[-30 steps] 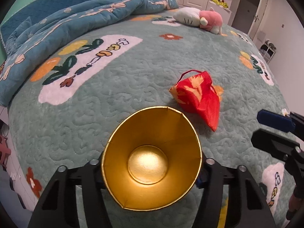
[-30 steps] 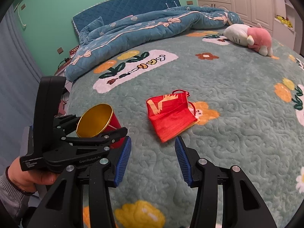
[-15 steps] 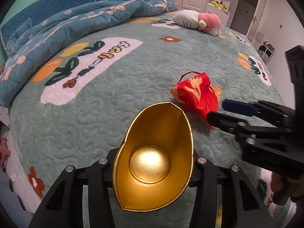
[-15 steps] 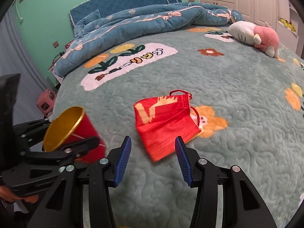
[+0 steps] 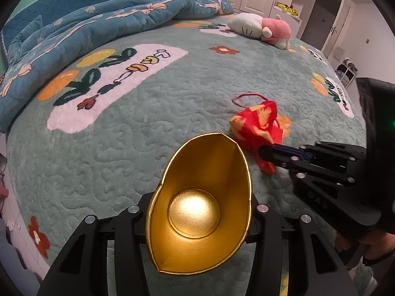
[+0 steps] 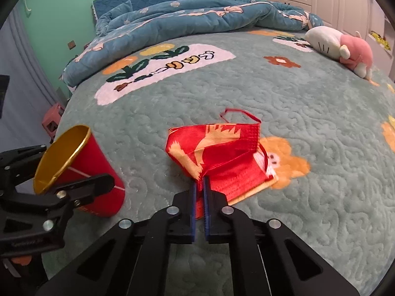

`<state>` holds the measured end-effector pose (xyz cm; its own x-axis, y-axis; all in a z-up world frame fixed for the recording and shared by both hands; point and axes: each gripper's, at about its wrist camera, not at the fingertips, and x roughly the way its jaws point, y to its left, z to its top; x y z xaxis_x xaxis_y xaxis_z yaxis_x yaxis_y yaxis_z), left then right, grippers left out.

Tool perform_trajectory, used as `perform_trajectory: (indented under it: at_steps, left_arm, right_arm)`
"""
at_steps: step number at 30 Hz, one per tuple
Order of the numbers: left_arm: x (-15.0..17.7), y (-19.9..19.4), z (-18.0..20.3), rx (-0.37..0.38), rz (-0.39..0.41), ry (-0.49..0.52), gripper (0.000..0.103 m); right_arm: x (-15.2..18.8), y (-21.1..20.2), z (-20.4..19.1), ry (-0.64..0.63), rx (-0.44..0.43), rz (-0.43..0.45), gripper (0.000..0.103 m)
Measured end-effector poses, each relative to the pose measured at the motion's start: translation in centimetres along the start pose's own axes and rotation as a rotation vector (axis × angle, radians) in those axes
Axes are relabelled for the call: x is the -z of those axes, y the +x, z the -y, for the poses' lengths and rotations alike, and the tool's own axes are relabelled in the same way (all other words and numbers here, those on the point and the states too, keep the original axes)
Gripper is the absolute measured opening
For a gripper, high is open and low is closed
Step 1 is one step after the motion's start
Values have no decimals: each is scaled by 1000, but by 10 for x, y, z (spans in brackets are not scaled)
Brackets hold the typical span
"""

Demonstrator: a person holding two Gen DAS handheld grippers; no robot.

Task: Collect trash
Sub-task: 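Grasp the red folded mask with the right gripper, then carry the red cup and red mask to the orange bin and release both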

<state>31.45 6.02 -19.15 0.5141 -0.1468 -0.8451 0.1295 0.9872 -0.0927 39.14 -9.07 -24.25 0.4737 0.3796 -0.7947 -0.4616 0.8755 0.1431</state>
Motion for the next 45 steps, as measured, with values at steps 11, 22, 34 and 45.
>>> perform_trajectory:
  at_steps: [11,22,34,45]
  left_arm:
    - [8,-46,30,25,50,23,49]
    - [39,-138,100,63,148,122,50]
    - [70,-179,218,219,182,361,50]
    - [87,-165,362,426,126,633,49]
  right_arm:
    - [24,-100,-1,74,-62,102,2]
    - [81,-232,-6,146,-52,224,2]
    - [185,-368,31,316,91,392,2]
    - [306,-460,97,545,288,457,2]
